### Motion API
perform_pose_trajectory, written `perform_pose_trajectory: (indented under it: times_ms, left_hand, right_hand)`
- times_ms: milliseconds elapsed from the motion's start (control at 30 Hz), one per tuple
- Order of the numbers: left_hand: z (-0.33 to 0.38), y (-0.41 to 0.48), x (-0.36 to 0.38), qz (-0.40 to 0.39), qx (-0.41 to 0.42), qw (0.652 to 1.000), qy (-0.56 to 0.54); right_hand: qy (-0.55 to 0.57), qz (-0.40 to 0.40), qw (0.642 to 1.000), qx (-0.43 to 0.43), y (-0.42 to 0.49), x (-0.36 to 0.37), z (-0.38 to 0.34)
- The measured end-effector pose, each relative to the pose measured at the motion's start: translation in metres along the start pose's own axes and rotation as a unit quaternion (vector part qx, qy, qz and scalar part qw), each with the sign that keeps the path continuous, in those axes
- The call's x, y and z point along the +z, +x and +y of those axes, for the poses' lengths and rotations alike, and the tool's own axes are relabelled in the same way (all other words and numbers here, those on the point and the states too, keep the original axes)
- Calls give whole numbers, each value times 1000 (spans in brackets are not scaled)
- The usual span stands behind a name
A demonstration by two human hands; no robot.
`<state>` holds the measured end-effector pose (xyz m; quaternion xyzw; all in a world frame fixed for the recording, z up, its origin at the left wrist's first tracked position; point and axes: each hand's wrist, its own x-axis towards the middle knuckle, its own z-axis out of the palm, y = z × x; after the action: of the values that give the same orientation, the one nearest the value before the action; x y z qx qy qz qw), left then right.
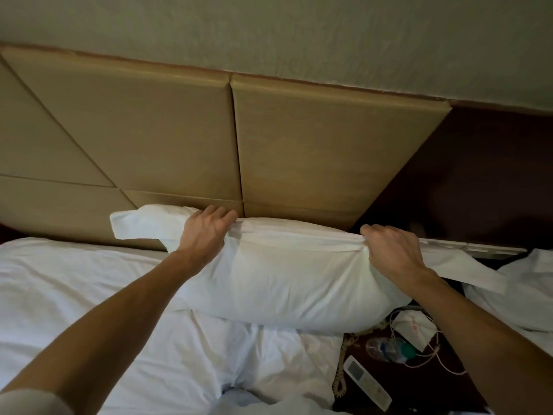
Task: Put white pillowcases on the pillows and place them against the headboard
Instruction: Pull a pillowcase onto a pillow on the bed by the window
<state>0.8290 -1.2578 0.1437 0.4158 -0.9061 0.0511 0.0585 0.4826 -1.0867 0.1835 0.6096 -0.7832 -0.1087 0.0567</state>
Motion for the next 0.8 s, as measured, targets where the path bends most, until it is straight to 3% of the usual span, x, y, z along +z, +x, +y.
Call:
perform_pose_trajectory:
  times_ms: [167, 400, 533, 700, 800]
  left_hand:
    - [8, -4, 17, -97, -48, 994, 17]
    - [3, -14, 29, -115, -54, 992, 17]
    - [12, -28, 29, -111, -79, 990, -22]
    - [38, -55, 9, -110, -121, 986, -27]
    - [54, -82, -10, -167, -161, 972, -19]
  right_hand:
    - [28, -23, 999, 20, 4, 16, -22]
    - [13, 5, 1000, 21, -6, 28, -25]
    - [59, 1, 998, -15, -7, 35, -24]
    - [94, 52, 991, -84, -9, 35, -37]
    - [111, 67, 981, -147, -5, 32, -54]
